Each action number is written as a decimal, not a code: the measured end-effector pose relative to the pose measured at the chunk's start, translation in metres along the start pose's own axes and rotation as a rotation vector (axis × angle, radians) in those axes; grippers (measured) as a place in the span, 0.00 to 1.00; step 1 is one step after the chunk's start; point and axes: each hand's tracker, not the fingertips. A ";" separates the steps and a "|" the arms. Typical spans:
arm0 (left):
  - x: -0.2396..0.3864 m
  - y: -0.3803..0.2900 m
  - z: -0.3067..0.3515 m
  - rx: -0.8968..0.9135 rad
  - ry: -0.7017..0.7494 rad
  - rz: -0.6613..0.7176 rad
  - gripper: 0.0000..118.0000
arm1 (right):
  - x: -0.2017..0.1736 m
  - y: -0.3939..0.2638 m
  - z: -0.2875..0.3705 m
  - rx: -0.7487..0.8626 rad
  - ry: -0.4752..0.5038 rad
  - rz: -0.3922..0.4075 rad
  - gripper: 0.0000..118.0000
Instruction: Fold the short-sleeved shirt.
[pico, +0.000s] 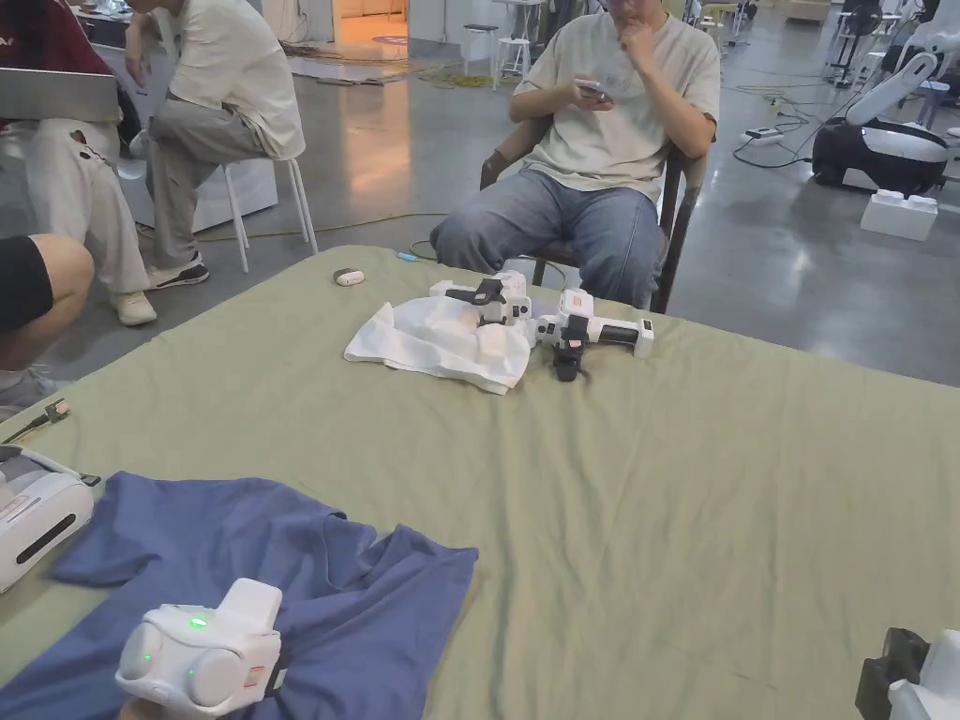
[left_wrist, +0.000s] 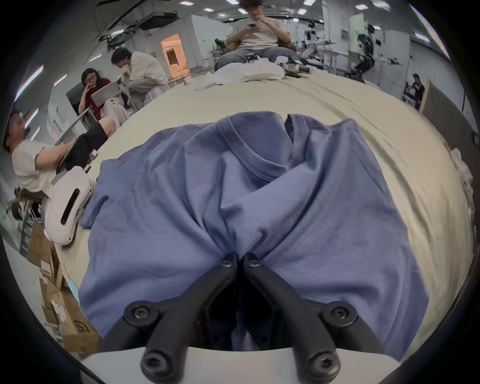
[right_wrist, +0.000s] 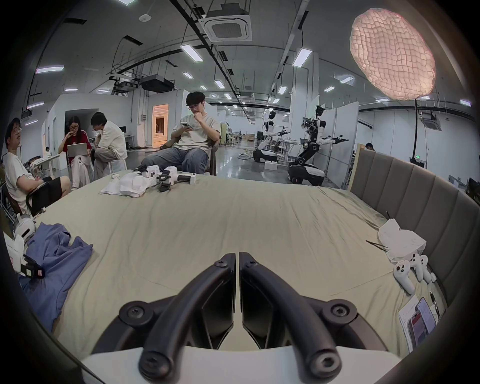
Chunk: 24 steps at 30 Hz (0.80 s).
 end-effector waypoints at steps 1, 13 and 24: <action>-0.003 0.000 0.006 0.032 -0.017 0.022 0.00 | 0.000 0.000 0.000 0.001 0.001 -0.002 0.01; -0.033 0.041 0.112 0.395 -0.033 0.074 0.00 | 0.006 0.009 0.005 0.039 0.007 -0.016 0.01; 0.013 0.122 0.236 0.677 -0.079 0.001 0.00 | 0.034 0.024 0.022 0.098 -0.020 -0.065 0.01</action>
